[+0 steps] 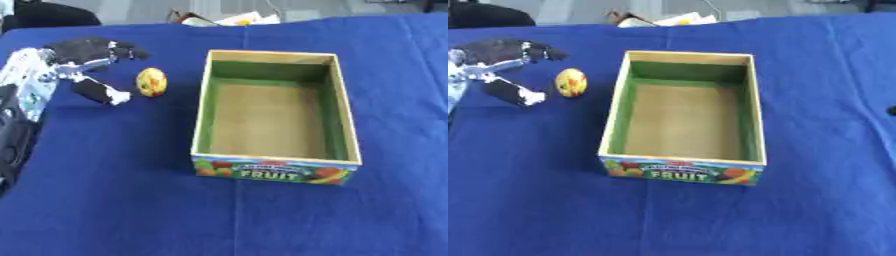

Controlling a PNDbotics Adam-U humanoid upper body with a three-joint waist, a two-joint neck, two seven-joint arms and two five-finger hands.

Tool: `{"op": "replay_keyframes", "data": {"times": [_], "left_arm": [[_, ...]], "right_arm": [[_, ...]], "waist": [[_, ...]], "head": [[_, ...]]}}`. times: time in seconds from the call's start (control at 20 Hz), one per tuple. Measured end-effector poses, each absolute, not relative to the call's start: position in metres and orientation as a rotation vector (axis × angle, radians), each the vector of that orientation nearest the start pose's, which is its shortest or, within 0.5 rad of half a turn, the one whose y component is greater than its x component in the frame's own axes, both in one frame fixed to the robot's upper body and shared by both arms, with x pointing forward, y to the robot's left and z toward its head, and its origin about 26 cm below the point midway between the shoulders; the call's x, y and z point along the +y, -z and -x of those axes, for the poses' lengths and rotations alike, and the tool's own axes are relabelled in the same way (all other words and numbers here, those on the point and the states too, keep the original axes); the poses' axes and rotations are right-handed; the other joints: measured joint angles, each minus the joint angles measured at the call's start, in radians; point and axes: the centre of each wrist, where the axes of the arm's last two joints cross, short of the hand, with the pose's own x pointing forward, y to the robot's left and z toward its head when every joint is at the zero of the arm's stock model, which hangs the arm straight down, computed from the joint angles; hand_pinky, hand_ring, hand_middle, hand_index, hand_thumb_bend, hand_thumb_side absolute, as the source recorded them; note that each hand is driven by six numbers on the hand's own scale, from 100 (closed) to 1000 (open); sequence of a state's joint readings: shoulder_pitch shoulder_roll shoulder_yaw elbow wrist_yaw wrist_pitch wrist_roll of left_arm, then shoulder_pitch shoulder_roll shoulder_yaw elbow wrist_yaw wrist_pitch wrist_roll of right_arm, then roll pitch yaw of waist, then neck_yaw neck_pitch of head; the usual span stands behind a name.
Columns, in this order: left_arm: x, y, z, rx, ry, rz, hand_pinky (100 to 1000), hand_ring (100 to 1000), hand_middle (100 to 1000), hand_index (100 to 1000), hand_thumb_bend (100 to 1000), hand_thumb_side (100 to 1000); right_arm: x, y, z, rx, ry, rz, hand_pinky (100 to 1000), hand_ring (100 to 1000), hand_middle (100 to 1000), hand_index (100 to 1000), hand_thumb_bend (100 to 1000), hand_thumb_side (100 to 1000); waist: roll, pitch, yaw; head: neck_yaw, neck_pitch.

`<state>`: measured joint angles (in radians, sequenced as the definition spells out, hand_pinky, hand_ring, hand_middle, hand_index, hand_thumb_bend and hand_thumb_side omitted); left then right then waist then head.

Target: Pick up objects on the table and place them in the box.

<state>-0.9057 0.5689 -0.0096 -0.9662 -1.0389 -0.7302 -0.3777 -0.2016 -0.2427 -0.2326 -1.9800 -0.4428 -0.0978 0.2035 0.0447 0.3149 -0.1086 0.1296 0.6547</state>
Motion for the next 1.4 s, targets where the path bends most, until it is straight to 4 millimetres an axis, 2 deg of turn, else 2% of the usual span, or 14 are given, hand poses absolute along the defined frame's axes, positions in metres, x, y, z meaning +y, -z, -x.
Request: {"op": "replay_keyframes", "data": {"times": [0.1,0.3,0.4,0.45,0.55,0.75,1.05,1.4], "left_arm": [[0.351,-0.221,-0.464,-1.528,1.929,-0.937,682,819,827,1000,200,668],[0.351,-0.213,-0.467,-1.507,1.936,-0.918,683,811,821,1000,206,744],[0.351,-0.212,-0.469,-1.504,1.929,-0.912,686,816,831,1000,269,804],[0.352,-0.212,-0.469,-1.501,1.924,-0.911,693,824,843,1000,370,877],[0.354,-0.212,-0.470,-1.498,1.916,-0.918,708,843,859,1000,419,897],[0.354,-0.215,-0.471,-1.527,1.936,-0.944,707,852,860,1000,394,884],[0.347,-0.228,-0.470,-1.604,2.014,-1.000,702,856,863,1000,340,802],[0.343,-0.235,-0.470,-1.645,2.064,-1.038,701,855,863,1000,276,793]], "right_arm": [[-0.317,-0.175,-0.287,-2.320,-0.079,-0.249,563,799,501,869,100,1000],[-0.317,-0.175,-0.287,-2.321,-0.082,-0.249,564,800,501,869,100,1000],[-0.316,-0.175,-0.287,-2.322,-0.084,-0.249,564,801,501,869,100,1000],[-0.316,-0.175,-0.287,-2.321,-0.086,-0.248,564,801,501,869,100,1000],[-0.316,-0.175,-0.287,-2.320,-0.089,-0.248,565,802,501,869,100,1000],[-0.315,-0.175,-0.287,-2.314,-0.099,-0.249,565,803,500,869,100,1000],[-0.314,-0.174,-0.287,-2.305,-0.108,-0.252,566,805,500,870,100,1000],[-0.313,-0.175,-0.288,-2.298,-0.125,-0.252,568,807,500,872,100,1000]], "waist": [[0.000,0.000,0.000],[0.000,0.001,-0.001],[0.000,0.004,-0.001],[0.000,0.005,-0.002],[0.000,0.007,-0.002],[0.001,0.011,-0.002],[0.004,0.011,0.003],[0.008,0.018,0.004]], "head": [[0.000,-0.001],[0.002,-0.002],[0.004,-0.002],[0.005,-0.003],[0.007,-0.006],[0.007,-0.007],[0.007,-0.007],[0.009,-0.020]]}}
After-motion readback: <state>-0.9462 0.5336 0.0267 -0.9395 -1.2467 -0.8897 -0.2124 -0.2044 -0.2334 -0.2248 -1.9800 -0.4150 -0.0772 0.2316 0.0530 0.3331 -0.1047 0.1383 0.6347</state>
